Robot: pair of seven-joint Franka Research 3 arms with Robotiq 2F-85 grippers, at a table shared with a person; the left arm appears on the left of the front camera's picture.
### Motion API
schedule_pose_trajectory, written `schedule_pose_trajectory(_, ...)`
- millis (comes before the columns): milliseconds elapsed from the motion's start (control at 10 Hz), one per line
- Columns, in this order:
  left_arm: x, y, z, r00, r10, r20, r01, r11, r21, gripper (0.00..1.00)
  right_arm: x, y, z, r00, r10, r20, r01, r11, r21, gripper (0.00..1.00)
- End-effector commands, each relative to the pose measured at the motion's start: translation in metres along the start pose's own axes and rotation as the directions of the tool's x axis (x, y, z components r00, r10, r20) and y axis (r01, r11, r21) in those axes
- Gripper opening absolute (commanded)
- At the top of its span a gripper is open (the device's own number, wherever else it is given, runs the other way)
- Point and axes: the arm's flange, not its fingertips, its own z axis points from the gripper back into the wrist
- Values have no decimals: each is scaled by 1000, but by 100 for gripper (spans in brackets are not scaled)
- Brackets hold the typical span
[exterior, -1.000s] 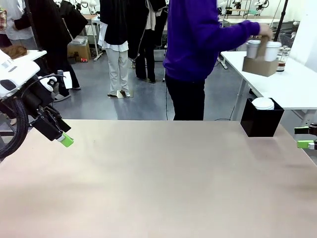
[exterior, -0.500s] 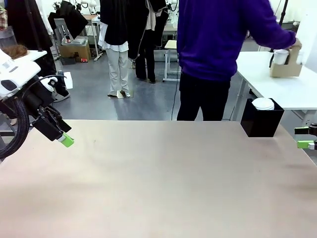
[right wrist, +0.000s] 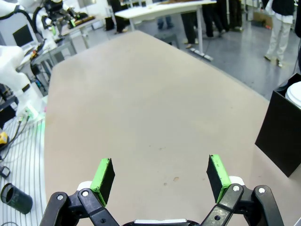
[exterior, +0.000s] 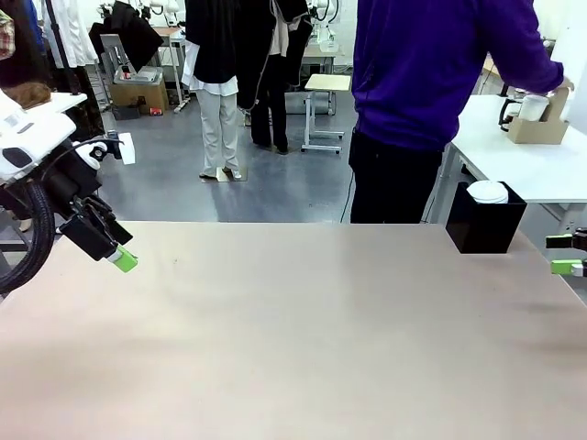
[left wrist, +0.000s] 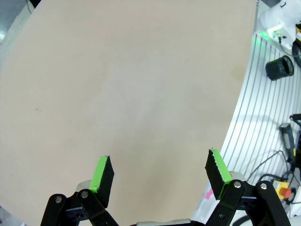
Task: Pour a drink into a cup and package it in a carrier.
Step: Insert the held 600 ml Paper Cup into the Cup Carrier.
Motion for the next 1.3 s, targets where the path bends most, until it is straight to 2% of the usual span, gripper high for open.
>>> schedule_pose_trajectory(0, -1, 1, 0, 1000, -14, 14, 14, 1000, -11, 97, 1, -2, 2, 1000, -1, 9, 0, 1000, 8, 100)
schedule_pose_trajectory(1200, -1, 1, 0, 1000, -14, 14, 14, 1000, -11, 97, 1, -2, 2, 1000, -1, 9, 0, 1000, 8, 100)
